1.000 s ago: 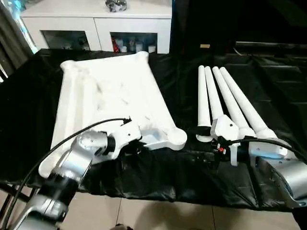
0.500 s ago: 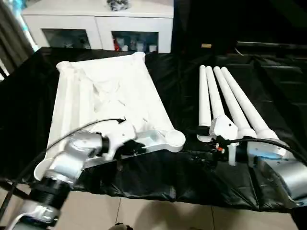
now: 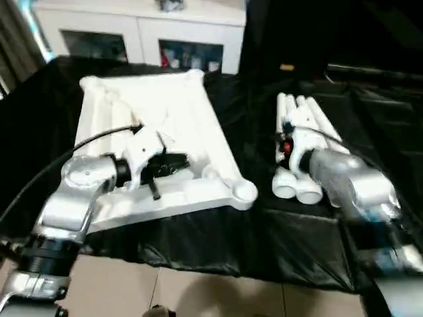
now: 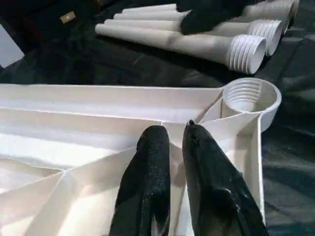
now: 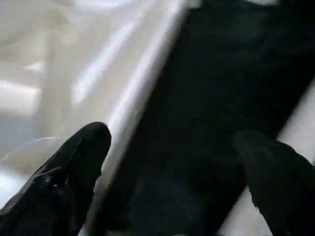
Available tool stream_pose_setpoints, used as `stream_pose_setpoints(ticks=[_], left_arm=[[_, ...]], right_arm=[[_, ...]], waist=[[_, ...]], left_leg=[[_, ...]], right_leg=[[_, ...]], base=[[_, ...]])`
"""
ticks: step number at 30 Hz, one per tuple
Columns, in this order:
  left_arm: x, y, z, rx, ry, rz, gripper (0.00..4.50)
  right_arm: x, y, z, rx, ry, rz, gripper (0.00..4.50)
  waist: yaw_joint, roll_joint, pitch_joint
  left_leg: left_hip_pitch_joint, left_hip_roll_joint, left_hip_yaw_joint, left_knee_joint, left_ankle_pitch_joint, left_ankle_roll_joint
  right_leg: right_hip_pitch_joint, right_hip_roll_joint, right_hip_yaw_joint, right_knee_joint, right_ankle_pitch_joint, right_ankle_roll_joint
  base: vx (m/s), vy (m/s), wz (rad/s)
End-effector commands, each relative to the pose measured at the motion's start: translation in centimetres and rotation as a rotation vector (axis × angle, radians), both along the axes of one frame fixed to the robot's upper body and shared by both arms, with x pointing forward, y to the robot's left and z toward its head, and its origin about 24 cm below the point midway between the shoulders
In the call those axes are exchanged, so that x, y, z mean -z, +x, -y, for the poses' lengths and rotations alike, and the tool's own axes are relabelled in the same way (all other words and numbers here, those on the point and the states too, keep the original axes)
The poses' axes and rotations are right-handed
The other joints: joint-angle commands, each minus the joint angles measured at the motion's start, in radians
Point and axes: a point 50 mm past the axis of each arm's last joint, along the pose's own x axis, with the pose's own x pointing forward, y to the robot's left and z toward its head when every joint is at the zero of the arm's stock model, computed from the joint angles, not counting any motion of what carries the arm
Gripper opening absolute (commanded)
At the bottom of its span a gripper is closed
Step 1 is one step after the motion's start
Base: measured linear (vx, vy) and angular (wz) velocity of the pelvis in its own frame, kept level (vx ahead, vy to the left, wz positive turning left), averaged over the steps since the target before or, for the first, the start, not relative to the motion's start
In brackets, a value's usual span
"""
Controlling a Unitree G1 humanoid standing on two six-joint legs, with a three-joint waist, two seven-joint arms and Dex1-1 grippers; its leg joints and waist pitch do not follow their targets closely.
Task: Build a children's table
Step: Move table base, then pick table leg
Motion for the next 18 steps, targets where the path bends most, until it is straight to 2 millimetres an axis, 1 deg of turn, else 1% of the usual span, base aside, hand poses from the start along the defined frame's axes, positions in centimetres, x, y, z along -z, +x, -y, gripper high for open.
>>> stream_pose_setpoints(ticks=[1,2,3,4,5,6,7,8,9,11,12,14,16,18], left_arm=[[-0.5,-0.5,0.8,0.041,-0.011,0.001,1.02],[-0.5,-0.8,0.9,0.058,-0.017,-0.024,1.05],[-0.5,-0.8,0.9,0.058,-0.017,-0.024,1.29],[-0.7,-1.2,1.1,0.082,-0.027,-0.044,1.29],[-0.7,-1.2,1.1,0.082,-0.027,-0.044,1.39],[-0.8,-1.3,1.2,0.087,-0.021,-0.037,1.43],[-1.0,-1.5,1.3,0.094,-0.018,-0.040,1.43],[-1.0,-1.6,1.4,0.101,-0.011,-0.039,1.65],[-1.0,-1.8,1.4,0.108,-0.002,-0.047,1.76],[-1.0,-1.9,1.5,0.112,0.000,-0.055,1.76],[-1.0,-2.0,1.5,0.118,0.005,-0.056,1.76],[-1.1,-2.2,1.5,0.129,0.014,-0.061,1.76],[-1.1,-2.3,1.4,0.134,0.022,-0.065,1.76],[-1.2,-2.4,1.4,0.136,0.027,-0.072,1.76]], right_arm=[[0.3,1.1,1.3,0.148,-0.027,-0.010,4.50],[0.6,1.5,1.4,0.191,-0.047,-0.029,4.50],[0.6,1.5,1.4,0.191,-0.047,-0.029,4.50],[1.0,1.8,1.5,0.236,-0.057,-0.056,4.50],[1.0,1.8,1.5,0.236,-0.057,-0.056,4.50],[1.4,2.1,1.6,0.264,-0.066,-0.073,4.50],[1.8,2.3,1.6,0.293,-0.065,-0.095,4.50],[2.0,2.3,1.5,0.305,-0.068,-0.105,4.50],[2.3,2.4,1.3,0.310,-0.055,-0.122,4.50],[2.5,2.4,1.2,0.314,-0.044,-0.133,4.50],[2.6,2.4,1.1,0.310,-0.044,-0.138,4.50],[2.9,2.4,0.9,0.314,-0.043,-0.154,4.50],[3.1,2.5,0.7,0.320,-0.019,-0.170,4.50],[3.2,2.5,0.5,0.325,-0.002,-0.186,4.50]], waist=[[0.003,-0.002,-0.075],[0.006,-0.001,-0.075],[0.006,-0.001,-0.076],[0.009,-0.001,-0.075],[0.007,-0.002,-0.073],[0.008,-0.004,-0.073],[0.008,-0.007,-0.073],[0.008,-0.003,-0.072],[0.008,-0.005,-0.071],[0.008,-0.004,-0.070],[0.008,-0.004,-0.071],[0.008,-0.006,-0.072],[0.009,-0.003,-0.072],[0.009,-0.007,-0.072]], left_leg=[[0.037,0.033,-0.001,-0.063,-0.135,-0.024],[0.035,0.034,-0.001,-0.062,-0.130,-0.028],[0.036,0.033,0.000,-0.061,-0.124,-0.028],[0.037,0.034,0.001,-0.061,-0.129,-0.026],[0.033,0.032,0.000,-0.062,-0.133,-0.028],[0.035,0.034,0.001,-0.062,-0.147,-0.032],[0.033,0.033,0.000,-0.063,-0.151,-0.032],[0.035,0.034,0.000,-0.063,-0.165,-0.038],[0.035,0.035,0.000,-0.063,-0.178,-0.042],[0.034,0.034,0.000,-0.064,-0.186,-0.044],[0.035,0.034,0.000,-0.064,-0.181,-0.042],[0.033,0.034,0.000,-0.063,-0.177,-0.039],[0.034,0.034,0.000,-0.062,-0.175,-0.039],[0.033,0.034,0.000,-0.063,-0.180,-0.038]], right_leg=[[0.034,-0.049,0.021,-0.059,-0.030,-0.240],[0.036,-0.046,0.021,-0.055,-0.021,-0.237],[0.035,-0.044,0.020,-0.051,-0.002,-0.236],[0.035,-0.043,0.020,-0.053,-0.001,-0.233],[0.037,-0.042,0.020,-0.052,-0.005,-0.231],[0.036,-0.045,0.020,-0.052,-0.015,-0.225],[0.038,-0.044,0.020,-0.053,-0.024,-0.223],[0.036,-0.045,0.019,-0.054,-0.044,-0.223],[0.035,-0.044,0.020,-0.055,-0.053,-0.217],[0.035,-0.043,0.020,-0.055,-0.062,-0.211],[0.036,-0.042,0.020,-0.053,-0.055,-0.209],[0.036,-0.044,0.019,-0.052,-0.050,-0.209],[0.035,-0.044,0.019,-0.051,-0.047,-0.210],[0.036,-0.044,0.019,-0.051,-0.051,-0.213]], base=[[0.000,0.000,0.00],[0.000,0.000,0.00],[0.000,0.000,0.00],[0.000,0.000,0.00],[0.000,0.000,0.00],[0.000,0.000,0.00],[0.000,0.000,0.00],[0.000,0.000,0.00],[0.000,0.000,0.00],[0.000,0.000,0.00],[0.000,0.000,0.00],[0.000,0.000,0.00],[0.000,0.000,0.00],[0.000,0.000,0.00]])
